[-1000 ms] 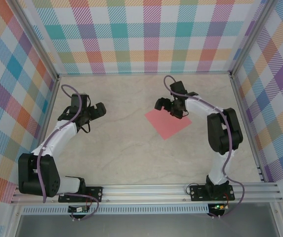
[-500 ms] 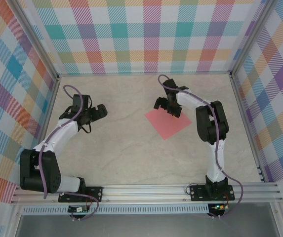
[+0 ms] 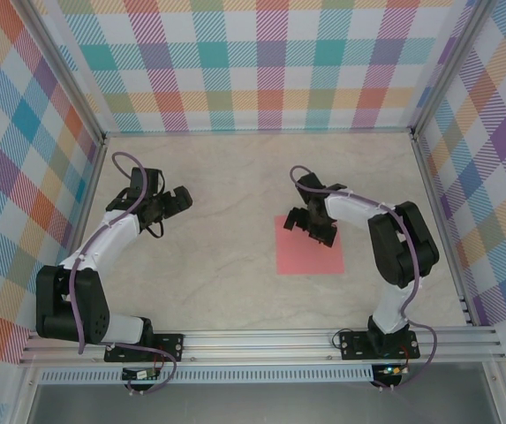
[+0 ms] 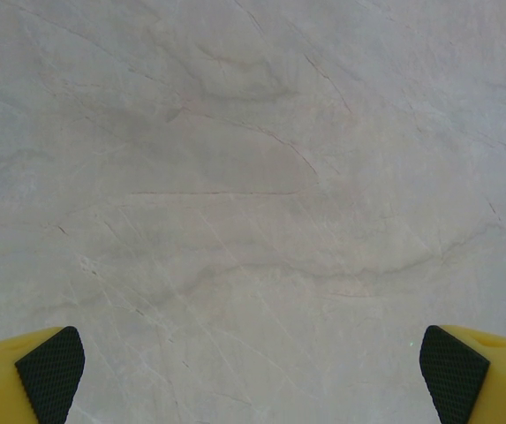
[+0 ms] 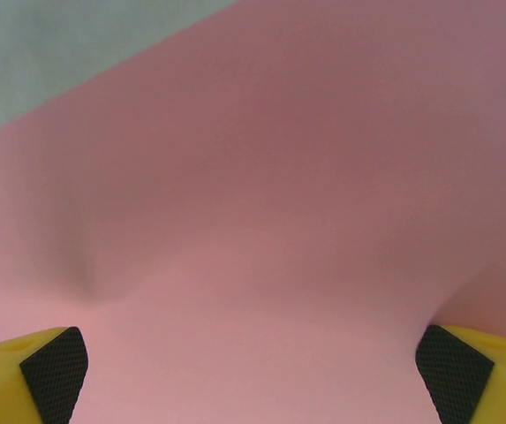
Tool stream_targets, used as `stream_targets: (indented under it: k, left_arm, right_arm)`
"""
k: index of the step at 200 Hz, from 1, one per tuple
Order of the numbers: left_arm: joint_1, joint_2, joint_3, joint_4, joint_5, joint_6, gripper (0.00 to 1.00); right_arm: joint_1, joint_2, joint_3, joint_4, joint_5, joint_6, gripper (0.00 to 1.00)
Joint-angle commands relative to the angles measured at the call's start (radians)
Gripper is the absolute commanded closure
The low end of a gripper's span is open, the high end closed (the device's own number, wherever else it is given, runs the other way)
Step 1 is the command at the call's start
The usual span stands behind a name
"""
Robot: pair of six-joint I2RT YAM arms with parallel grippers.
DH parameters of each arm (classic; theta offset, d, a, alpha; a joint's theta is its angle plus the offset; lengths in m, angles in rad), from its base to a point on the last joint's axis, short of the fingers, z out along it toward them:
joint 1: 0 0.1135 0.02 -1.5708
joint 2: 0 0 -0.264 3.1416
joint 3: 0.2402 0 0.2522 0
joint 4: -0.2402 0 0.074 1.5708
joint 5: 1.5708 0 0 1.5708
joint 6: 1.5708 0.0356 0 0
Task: Fold a paper plane with a square sheet of paper (pick it up from the middle)
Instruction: Fold the square sheet of paper in half at the center of the table.
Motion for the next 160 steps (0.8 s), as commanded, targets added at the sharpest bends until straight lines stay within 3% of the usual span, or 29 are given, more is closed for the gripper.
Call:
stream_targets:
  k: [1, 28, 54, 83, 160]
  left_arm:
    - [-0.008, 0.011, 0.008, -0.023, 0.026, -0.019, 0.00]
    - [-0.012, 0.017, 0.006, -0.024, 0.045, -0.027, 0.00]
    - [-0.018, 0.019, -0.003, -0.025, 0.059, -0.037, 0.00]
    - [-0.031, 0.023, -0.018, -0.023, 0.076, -0.043, 0.00]
    - [-0.059, 0.049, -0.004, -0.024, 0.060, -0.048, 0.00]
  right_arm:
    - [0.018, 0.015, -0.004, -0.197, 0.019, -0.025, 0.00]
    - [0.018, -0.012, 0.109, -0.245, 0.045, -0.164, 0.00]
    - [0.018, 0.049, 0.175, -0.288, 0.057, -0.179, 0.00]
    - [0.021, 0.089, 0.185, -0.287, -0.006, -0.186, 0.00]
    - [0.021, 0.107, 0.209, -0.348, -0.017, -0.357, 0.00]
